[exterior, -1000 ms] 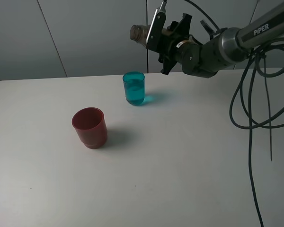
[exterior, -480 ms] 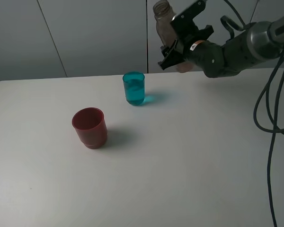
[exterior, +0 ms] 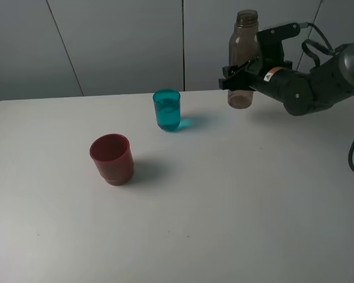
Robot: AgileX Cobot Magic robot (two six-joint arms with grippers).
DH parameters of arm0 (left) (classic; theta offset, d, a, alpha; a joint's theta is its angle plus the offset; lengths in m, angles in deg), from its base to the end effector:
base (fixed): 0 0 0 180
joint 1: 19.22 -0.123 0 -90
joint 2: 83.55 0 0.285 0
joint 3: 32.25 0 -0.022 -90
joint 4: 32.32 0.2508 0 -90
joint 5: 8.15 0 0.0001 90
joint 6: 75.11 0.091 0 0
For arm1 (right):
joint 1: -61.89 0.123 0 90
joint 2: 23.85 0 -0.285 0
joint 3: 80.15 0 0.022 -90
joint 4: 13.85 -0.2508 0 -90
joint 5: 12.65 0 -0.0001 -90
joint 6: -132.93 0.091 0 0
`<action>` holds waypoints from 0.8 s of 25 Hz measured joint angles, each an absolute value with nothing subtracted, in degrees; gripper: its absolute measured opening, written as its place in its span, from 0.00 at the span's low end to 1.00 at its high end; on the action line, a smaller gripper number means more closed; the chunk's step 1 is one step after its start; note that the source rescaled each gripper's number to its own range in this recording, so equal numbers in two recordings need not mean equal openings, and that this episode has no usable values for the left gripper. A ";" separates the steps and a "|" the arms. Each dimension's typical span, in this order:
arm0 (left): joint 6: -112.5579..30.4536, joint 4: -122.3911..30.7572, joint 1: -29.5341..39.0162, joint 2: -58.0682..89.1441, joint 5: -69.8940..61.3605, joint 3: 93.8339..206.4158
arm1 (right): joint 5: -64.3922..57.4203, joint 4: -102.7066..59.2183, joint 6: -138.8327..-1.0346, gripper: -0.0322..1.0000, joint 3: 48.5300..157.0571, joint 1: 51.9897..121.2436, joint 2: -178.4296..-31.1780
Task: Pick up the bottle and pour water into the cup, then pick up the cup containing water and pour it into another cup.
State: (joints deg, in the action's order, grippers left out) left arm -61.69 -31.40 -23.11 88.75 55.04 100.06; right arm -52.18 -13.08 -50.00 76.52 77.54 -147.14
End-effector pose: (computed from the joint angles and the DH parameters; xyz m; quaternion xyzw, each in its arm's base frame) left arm -0.0087 0.0007 0.2781 0.0709 0.8568 0.0848 0.5037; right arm 0.3847 0.1086 0.1371 -0.1365 0.7927 0.0662 0.5905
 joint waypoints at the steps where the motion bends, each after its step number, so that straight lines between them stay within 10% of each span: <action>1: -61.69 -31.40 -23.11 88.75 55.04 100.06 | -52.18 -13.00 -49.38 0.08 76.25 76.85 -147.14; 20: -61.69 -31.40 -23.11 88.75 55.04 100.06 | -56.00 -10.46 -40.19 0.08 75.55 69.46 -153.29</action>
